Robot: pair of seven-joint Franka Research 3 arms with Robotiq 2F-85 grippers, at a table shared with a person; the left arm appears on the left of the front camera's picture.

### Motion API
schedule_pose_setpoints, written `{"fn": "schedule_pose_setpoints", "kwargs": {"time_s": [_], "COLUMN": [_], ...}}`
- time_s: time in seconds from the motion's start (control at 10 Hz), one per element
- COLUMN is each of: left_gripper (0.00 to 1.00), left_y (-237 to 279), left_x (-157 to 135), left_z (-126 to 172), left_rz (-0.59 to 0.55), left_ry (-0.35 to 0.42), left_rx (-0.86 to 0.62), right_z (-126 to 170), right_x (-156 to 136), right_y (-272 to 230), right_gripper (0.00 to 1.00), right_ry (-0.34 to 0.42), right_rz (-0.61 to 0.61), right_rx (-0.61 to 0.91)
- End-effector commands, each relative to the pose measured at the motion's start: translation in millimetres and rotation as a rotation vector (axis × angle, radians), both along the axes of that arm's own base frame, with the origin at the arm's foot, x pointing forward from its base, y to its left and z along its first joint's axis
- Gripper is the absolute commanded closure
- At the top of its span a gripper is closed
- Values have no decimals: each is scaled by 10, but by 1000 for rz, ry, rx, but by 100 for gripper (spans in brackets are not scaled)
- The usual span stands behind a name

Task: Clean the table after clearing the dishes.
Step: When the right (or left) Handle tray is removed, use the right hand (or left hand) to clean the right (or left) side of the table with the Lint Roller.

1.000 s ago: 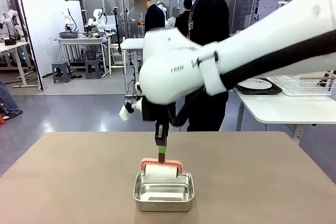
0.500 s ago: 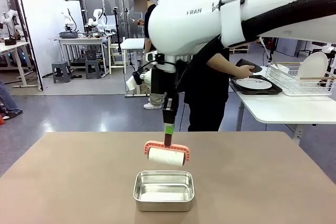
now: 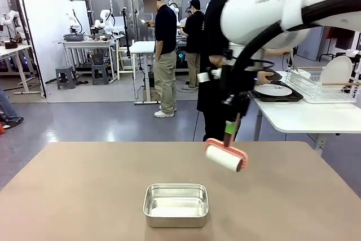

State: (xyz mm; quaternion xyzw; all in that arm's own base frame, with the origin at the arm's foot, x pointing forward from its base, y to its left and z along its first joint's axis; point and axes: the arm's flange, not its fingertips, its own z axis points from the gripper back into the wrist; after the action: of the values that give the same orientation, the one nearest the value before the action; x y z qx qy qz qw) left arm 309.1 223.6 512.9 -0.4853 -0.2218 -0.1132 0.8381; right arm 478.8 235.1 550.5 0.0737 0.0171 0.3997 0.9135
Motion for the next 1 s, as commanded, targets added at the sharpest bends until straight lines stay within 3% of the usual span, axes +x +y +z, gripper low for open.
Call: {"fn": "schedule_pose_setpoints", "kwargs": {"time_s": [0.0,0.1,0.2,0.6,0.7,0.9], "left_gripper": [0,0,0,0,0,0], "left_y": [9,9,9,9,9,9], "left_x": [-37,-37,-37,-37,-37,-37], "left_z": [16,16,16,16,16,16], "left_rz": [-6,-6,-6,-6,-6,-6], "left_ry": [-11,-11,-11,-11,-11,-11], "left_rx": [-1,-1,-1,-1,-1,-1], "right_z": [-180,-241,-97,-97,-134,-393], "right_x": [-99,-45,52,52,35,381], "right_y": [-209,-296,-258,-258,-258,-472], "right_gripper": [100,100,100,100,78,78], "right_ry": [5,-22,21,21,22,113], "right_rz": [-179,-188,-96,-96,-114,-460], "right_rx": [84,68,22,22,36,141]}}
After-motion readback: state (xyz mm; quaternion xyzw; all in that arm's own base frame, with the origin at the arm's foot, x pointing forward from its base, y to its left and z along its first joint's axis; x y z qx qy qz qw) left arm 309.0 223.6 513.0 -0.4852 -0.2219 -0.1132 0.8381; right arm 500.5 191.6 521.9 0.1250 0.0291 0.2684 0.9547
